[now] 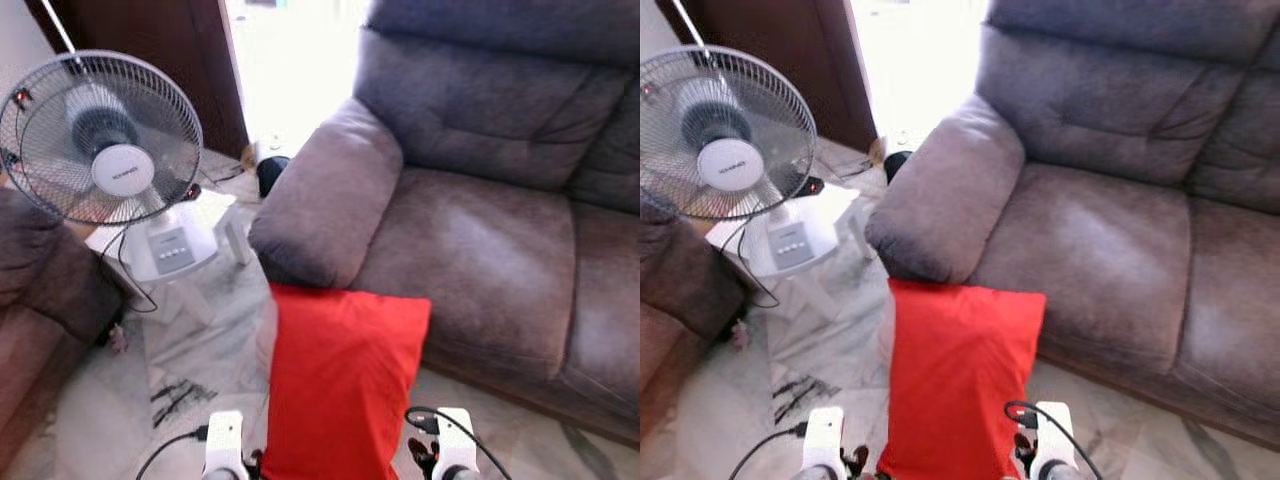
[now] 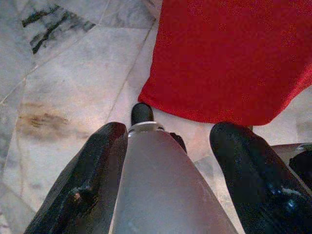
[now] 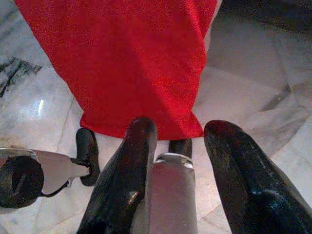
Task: Move the pillow to the sofa from floor
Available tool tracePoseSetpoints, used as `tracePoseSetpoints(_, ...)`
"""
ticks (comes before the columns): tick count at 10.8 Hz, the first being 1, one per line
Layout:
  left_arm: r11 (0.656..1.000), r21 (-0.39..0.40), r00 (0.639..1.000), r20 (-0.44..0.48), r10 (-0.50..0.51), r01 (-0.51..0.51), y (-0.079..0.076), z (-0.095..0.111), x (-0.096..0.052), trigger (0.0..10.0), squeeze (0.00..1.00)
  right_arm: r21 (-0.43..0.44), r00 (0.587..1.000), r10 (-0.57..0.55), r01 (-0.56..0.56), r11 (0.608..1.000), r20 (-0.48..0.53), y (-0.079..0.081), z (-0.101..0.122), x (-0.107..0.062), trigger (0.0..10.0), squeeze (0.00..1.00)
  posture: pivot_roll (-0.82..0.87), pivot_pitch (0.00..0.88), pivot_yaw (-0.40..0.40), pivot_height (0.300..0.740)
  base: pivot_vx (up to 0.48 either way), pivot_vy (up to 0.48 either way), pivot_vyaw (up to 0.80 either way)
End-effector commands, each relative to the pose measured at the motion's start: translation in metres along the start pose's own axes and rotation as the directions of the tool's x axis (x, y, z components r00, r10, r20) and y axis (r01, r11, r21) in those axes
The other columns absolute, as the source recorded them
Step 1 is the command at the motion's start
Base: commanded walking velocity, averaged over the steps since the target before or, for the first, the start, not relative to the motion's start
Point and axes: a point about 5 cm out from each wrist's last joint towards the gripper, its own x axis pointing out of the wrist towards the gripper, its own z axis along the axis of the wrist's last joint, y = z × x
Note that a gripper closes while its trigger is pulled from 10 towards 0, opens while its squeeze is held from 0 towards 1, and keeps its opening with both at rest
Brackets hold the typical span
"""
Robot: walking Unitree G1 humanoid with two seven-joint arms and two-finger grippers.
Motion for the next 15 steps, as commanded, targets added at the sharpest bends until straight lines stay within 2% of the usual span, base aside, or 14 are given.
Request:
tracePoseSetpoints(1,1.000,-0.002,1.000,-0.026,0.007,-0.007,0.0032,-0.0082,-0.0017,10.0,0.00,0.004,1.000,0.001,-0.001,1.000,-0.024,0.0022,-0.0075,-0.0009,10.0,0.00,0.15,0.162,0.038,0.740,0.000,0.000,0.00)
tracePoseSetpoints(3,1.000,0.001,1.000,-0.025,0.005,-0.005,0.0034,-0.0078,-0.0016,10.0,0.00,0.004,1.000,-0.001,0.001,1.000,-0.026,0.0021,-0.0076,-0.0009,10.0,0.00,0.15,0.163,0.038,0.740,0.000,0.000,0.00)
tracePoseSetpoints(11,1.000,-0.004,1.000,-0.022,0.004,-0.004,0.0033,-0.0074,-0.0016,10.0,0.00,-0.003,1.000,0.000,0.000,1.000,-0.028,0.0011,-0.0076,-0.0011,10.0,0.00,0.15,0.167,0.034,0.740,0.246,0.000,0.00)
tracePoseSetpoints(14,1.000,0.009,1.000,-0.014,0.002,-0.002,0.0043,-0.0061,-0.0015,10.0,0.00,-0.003,1.000,0.001,-0.001,1.000,-0.028,0.0015,-0.0077,-0.0010,10.0,0.00,0.15,0.169,0.033,0.740,0.000,0.000,0.00)
tracePoseSetpoints(15,0.999,0.039,1.000,-0.010,-0.005,0.005,0.0045,-0.0047,-0.0012,10.0,0.00,-0.002,1.000,0.002,-0.002,1.000,-0.028,0.0018,-0.0077,-0.0010,10.0,0.00,0.15,0.170,0.033,0.740,0.000,0.000,0.00)
